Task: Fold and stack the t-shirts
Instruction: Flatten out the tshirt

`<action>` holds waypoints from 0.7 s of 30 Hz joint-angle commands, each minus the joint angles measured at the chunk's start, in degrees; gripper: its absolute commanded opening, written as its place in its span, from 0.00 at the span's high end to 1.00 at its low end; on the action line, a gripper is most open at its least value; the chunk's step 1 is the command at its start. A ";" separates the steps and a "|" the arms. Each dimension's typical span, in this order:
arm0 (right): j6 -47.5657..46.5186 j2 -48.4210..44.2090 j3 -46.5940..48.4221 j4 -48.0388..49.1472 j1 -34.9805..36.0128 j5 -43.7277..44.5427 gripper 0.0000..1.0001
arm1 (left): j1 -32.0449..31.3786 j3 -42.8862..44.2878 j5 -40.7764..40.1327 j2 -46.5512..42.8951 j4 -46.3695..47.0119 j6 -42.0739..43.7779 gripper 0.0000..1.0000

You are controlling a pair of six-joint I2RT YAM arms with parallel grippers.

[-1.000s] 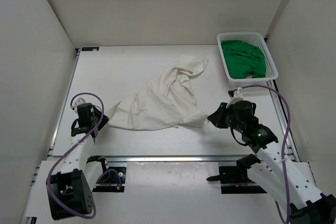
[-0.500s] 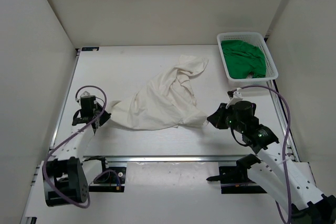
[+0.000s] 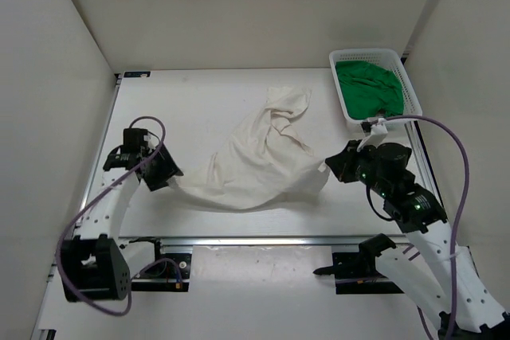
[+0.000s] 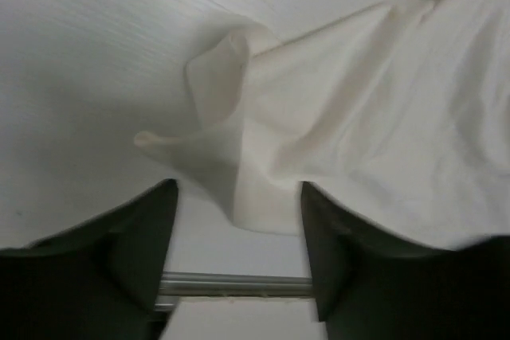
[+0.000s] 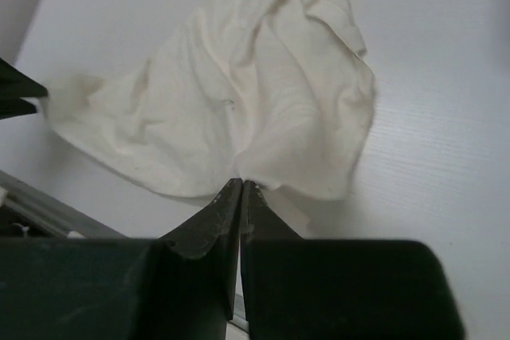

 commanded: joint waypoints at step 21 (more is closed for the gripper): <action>-3.34 5.13 -8.77 4.91 -2.78 -2.28 1.00 | -5.44 -2.58 -14.76 -1.21 8.35 5.70 0.28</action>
